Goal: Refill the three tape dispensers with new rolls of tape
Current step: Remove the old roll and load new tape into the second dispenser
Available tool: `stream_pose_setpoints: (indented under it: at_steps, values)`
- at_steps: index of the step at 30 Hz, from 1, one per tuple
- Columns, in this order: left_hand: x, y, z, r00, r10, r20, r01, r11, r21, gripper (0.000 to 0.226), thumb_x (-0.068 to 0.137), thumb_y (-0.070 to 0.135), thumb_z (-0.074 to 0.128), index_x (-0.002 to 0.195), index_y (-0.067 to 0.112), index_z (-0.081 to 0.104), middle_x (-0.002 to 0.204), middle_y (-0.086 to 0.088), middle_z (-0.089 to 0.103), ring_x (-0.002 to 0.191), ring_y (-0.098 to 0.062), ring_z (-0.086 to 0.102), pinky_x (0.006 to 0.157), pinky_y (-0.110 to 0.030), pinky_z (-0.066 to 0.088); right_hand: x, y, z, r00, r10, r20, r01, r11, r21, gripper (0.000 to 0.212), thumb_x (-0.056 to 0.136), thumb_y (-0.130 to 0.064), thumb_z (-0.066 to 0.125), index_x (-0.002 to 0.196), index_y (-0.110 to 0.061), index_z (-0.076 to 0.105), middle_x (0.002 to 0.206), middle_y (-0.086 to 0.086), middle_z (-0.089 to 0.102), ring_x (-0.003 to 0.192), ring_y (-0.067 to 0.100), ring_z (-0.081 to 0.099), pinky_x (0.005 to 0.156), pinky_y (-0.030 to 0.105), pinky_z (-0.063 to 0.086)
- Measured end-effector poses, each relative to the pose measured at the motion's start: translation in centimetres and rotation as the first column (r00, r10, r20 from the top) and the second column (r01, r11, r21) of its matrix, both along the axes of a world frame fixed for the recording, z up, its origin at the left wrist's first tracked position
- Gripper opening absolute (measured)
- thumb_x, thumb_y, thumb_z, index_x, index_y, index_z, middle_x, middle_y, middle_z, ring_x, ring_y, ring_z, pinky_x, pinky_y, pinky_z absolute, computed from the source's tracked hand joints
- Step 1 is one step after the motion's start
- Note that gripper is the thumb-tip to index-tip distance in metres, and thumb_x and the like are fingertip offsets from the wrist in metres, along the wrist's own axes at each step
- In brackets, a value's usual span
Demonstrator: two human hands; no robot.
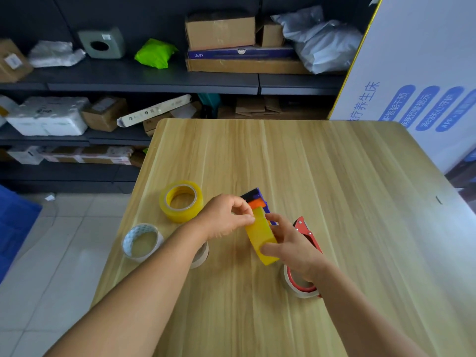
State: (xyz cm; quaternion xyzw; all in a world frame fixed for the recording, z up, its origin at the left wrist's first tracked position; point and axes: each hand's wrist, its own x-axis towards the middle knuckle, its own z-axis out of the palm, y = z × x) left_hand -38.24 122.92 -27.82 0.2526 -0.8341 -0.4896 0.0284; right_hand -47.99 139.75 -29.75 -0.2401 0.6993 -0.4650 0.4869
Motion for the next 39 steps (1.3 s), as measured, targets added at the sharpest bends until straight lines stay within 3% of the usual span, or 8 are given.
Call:
stream_pose_setpoints:
  at_steps: [4,8,11,16,20,24,27,39]
  values:
    - [-0.3,0.7,0.1,0.995,-0.031,0.090,0.043,0.991,-0.126,0.013,0.082,0.032,0.064,0.070,0.031,0.062,0.072,0.012,0.064,0.070,-0.008,0.058,0.070,-0.029,0.049,0.2,-0.8,1.0,0.995,-0.056,-0.077,0.061,0.996,0.064,0.067,0.071,-0.032,0.081,0.124,-0.026,0.040,0.098,-0.009,0.060,0.067,-0.006,0.065,0.052,0.012,0.048]
    - [-0.8,-0.3,1.5,0.998,0.007,0.061,0.004,0.984,-0.181,0.014,0.083,0.028,0.059,0.069,0.025,0.060,0.072,0.008,0.065,0.078,-0.019,0.061,0.070,-0.032,0.049,-0.1,-0.3,1.8,0.997,0.064,-0.047,-0.060,0.995,0.081,0.071,0.067,-0.022,0.083,0.126,-0.029,0.043,0.101,-0.008,0.063,0.078,0.006,0.067,0.065,0.023,0.053]
    - [-2.0,-1.6,3.2,0.999,-0.017,0.033,0.025,0.964,-0.263,0.013,0.085,0.026,0.060,0.072,0.027,0.058,0.088,0.004,0.055,0.088,-0.015,0.050,0.075,-0.026,0.038,-0.8,-0.5,3.0,0.997,0.072,-0.034,-0.071,0.997,0.019,0.071,0.058,-0.025,0.079,0.122,-0.026,0.049,0.097,-0.004,0.064,0.071,0.001,0.065,0.060,0.019,0.050]
    - [-2.3,-4.5,4.8,0.986,0.157,-0.059,-0.159,0.987,-0.027,0.013,0.088,0.020,0.059,0.075,0.021,0.057,0.073,0.000,0.058,0.071,-0.020,0.055,0.071,-0.036,0.049,-1.3,0.1,4.1,0.981,0.145,-0.130,-0.146,0.989,0.007,0.066,0.055,-0.022,0.074,0.118,-0.027,0.053,0.089,-0.005,0.061,0.067,0.001,0.059,0.057,0.017,0.047]
    - [-2.6,-4.1,4.7,0.982,0.167,-0.086,-0.169,0.986,-0.010,0.013,0.086,0.023,0.061,0.074,0.022,0.057,0.071,-0.004,0.056,0.069,-0.021,0.053,0.070,-0.040,0.049,-1.1,-0.6,3.8,0.984,0.127,-0.128,-0.125,0.992,0.030,0.059,0.062,-0.028,0.081,0.114,-0.028,0.053,0.093,-0.005,0.065,0.070,-0.001,0.064,0.057,0.013,0.047]
    - [-2.6,-3.5,4.0,0.981,0.182,-0.067,-0.185,0.981,-0.053,0.013,0.085,0.029,0.063,0.073,0.025,0.059,0.069,0.003,0.057,0.065,-0.015,0.055,0.062,-0.033,0.048,-0.8,-2.0,3.6,0.971,0.028,-0.238,0.004,0.991,0.130,0.056,0.066,-0.047,0.081,0.106,-0.027,0.048,0.081,-0.014,0.062,0.060,-0.005,0.062,0.044,0.009,0.041]
    - [-2.6,-3.0,3.8,0.978,0.197,-0.072,-0.203,0.976,-0.079,0.013,0.083,0.032,0.064,0.073,0.026,0.059,0.068,0.006,0.057,0.063,-0.010,0.054,0.058,-0.027,0.044,-0.6,-2.8,3.6,0.924,0.012,-0.382,0.066,0.980,0.189,0.071,0.062,-0.058,0.078,0.117,-0.031,0.041,0.085,-0.020,0.049,0.071,-0.006,0.050,0.051,0.015,0.035]
    - [-3.2,-2.1,3.7,0.940,0.242,-0.240,-0.279,0.951,-0.134,0.015,0.076,0.035,0.074,0.067,0.027,0.065,0.062,0.011,0.062,0.055,0.004,0.054,0.048,-0.008,0.038,-0.6,-3.8,3.7,0.906,0.093,-0.414,0.010,0.971,0.240,0.067,0.066,-0.055,0.071,0.121,-0.030,0.045,0.086,-0.016,0.051,0.073,0.001,0.053,0.052,0.020,0.039]
